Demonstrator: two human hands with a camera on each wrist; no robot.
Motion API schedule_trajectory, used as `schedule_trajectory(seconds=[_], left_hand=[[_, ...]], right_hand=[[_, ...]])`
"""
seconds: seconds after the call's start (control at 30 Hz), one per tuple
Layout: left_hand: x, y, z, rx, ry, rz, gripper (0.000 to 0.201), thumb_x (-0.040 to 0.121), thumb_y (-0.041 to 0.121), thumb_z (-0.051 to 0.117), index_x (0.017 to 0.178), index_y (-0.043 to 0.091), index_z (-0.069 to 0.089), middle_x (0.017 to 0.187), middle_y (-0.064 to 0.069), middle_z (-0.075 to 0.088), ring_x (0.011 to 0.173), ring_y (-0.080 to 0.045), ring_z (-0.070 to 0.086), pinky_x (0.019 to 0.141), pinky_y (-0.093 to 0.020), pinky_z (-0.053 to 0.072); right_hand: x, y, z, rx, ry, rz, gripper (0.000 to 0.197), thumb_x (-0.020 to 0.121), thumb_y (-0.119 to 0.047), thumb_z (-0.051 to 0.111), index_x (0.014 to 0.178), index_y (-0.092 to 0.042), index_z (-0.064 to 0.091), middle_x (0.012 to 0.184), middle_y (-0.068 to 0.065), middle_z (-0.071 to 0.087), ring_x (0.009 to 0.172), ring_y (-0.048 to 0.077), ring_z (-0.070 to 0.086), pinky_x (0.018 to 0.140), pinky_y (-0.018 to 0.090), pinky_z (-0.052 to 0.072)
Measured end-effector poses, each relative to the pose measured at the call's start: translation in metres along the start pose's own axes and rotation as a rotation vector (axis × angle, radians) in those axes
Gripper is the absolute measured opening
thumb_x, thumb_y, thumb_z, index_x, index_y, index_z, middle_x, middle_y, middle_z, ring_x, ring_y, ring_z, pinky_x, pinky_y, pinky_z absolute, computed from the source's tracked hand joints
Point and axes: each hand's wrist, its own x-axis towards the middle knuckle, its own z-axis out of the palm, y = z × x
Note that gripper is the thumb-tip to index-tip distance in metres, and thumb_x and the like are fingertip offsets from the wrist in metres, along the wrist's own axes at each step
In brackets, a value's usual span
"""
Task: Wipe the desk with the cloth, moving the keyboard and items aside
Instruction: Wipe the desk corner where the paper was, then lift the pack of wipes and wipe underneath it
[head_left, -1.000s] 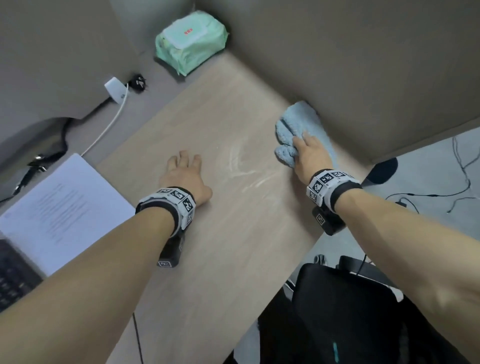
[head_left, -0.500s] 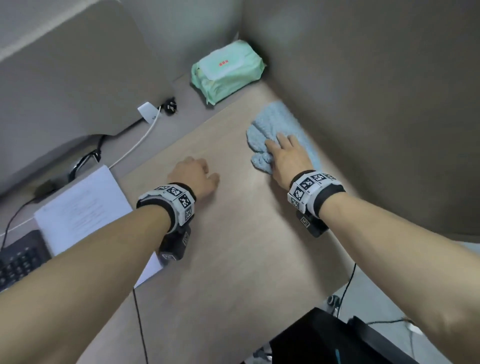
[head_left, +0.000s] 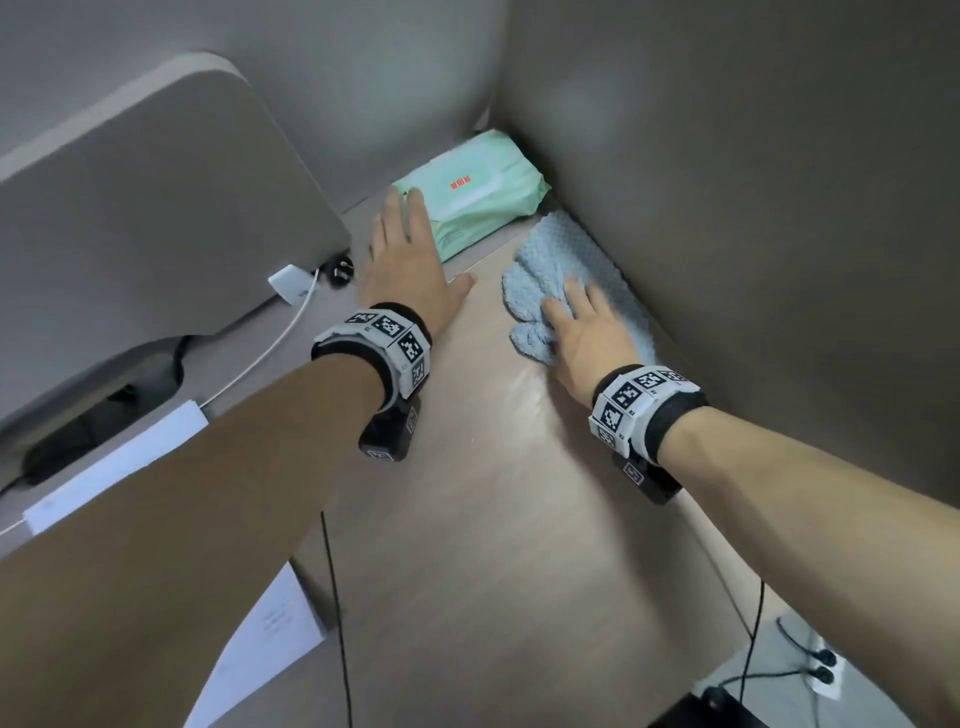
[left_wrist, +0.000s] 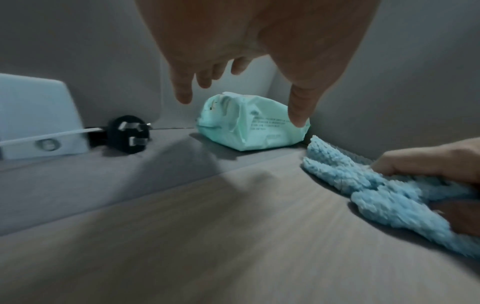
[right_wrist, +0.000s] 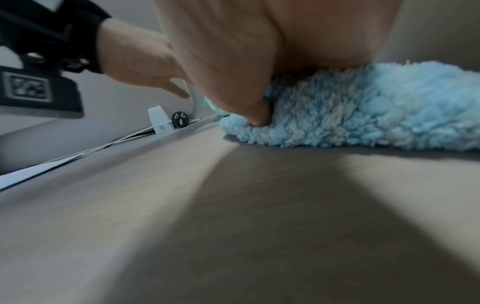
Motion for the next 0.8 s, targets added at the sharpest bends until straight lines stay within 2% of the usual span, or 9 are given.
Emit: schedule_trajectory(seconds=[0.13, 0.27, 0.37, 0.43, 0.5, 0.63, 0.8], left_hand=[[0.035, 0.004, 0.004, -0.007, -0.003, 0.027, 0.105, 0.077, 0.043, 0.072, 0.154, 0.009, 0.007, 0.162, -0.014, 0.008, 0.149, -0.033, 0.009, 0.12, -0.048, 0.017], [0.06, 0.005, 0.007, 0.02, -0.038, 0.037, 0.105, 0.075, 0.038, 0.076, 0.152, 0.007, 0.011, 0.156, -0.014, 0.024, 0.145, -0.034, 0.019, 0.117, -0.049, 0.026], [0.063, 0.005, 0.005, 0.061, -0.018, 0.024, 0.095, 0.073, 0.033, 0.077, 0.148, 0.008, 0.022, 0.142, -0.015, 0.036, 0.13, -0.034, 0.034, 0.103, -0.046, 0.04], [0.06, 0.005, 0.0, 0.058, -0.009, 0.006, 0.083, 0.074, 0.031, 0.076, 0.141, 0.008, 0.032, 0.135, -0.014, 0.04, 0.122, -0.032, 0.038, 0.094, -0.044, 0.043], [0.05, 0.003, -0.009, 0.041, -0.039, -0.014, 0.073, 0.075, 0.029, 0.074, 0.134, 0.006, 0.038, 0.13, -0.014, 0.042, 0.118, -0.031, 0.041, 0.09, -0.04, 0.042], [0.008, -0.017, -0.025, 0.043, -0.107, -0.002, 0.066, 0.076, 0.027, 0.073, 0.128, 0.003, 0.04, 0.128, -0.017, 0.043, 0.119, -0.034, 0.043, 0.098, -0.043, 0.042], [-0.067, -0.066, -0.043, 0.061, -0.177, -0.064, 0.066, 0.077, 0.029, 0.071, 0.13, 0.006, 0.039, 0.126, -0.015, 0.043, 0.115, -0.034, 0.046, 0.092, -0.041, 0.042]], right_hand=[[-0.001, -0.002, 0.003, -0.02, 0.013, 0.01, 0.061, 0.069, -0.002, 0.059, 0.126, -0.014, 0.042, 0.153, 0.018, 0.023, 0.135, 0.042, 0.025, 0.102, 0.052, 0.039], [0.0, 0.0, 0.006, -0.053, -0.008, 0.018, 0.065, 0.07, -0.005, 0.06, 0.131, -0.016, 0.039, 0.155, 0.017, 0.019, 0.138, 0.042, 0.021, 0.107, 0.05, 0.035], [0.0, -0.001, 0.007, -0.053, -0.015, 0.02, 0.067, 0.07, -0.005, 0.059, 0.133, -0.017, 0.037, 0.156, 0.016, 0.017, 0.139, 0.041, 0.019, 0.108, 0.051, 0.034], [0.0, -0.002, 0.006, -0.045, -0.014, 0.024, 0.068, 0.071, -0.004, 0.059, 0.134, -0.017, 0.037, 0.156, 0.016, 0.016, 0.14, 0.041, 0.018, 0.109, 0.051, 0.033], [0.0, -0.002, 0.004, -0.043, -0.018, 0.024, 0.07, 0.071, -0.005, 0.06, 0.135, -0.018, 0.035, 0.157, 0.015, 0.015, 0.14, 0.04, 0.018, 0.11, 0.05, 0.033], [-0.002, -0.001, 0.003, -0.02, -0.006, 0.008, 0.067, 0.072, -0.006, 0.059, 0.135, -0.016, 0.038, 0.156, 0.016, 0.02, 0.139, 0.041, 0.021, 0.109, 0.052, 0.033], [0.001, -0.003, -0.003, 0.005, -0.012, 0.002, 0.061, 0.075, -0.007, 0.059, 0.133, -0.014, 0.04, 0.152, 0.017, 0.028, 0.134, 0.041, 0.028, 0.105, 0.052, 0.037]])
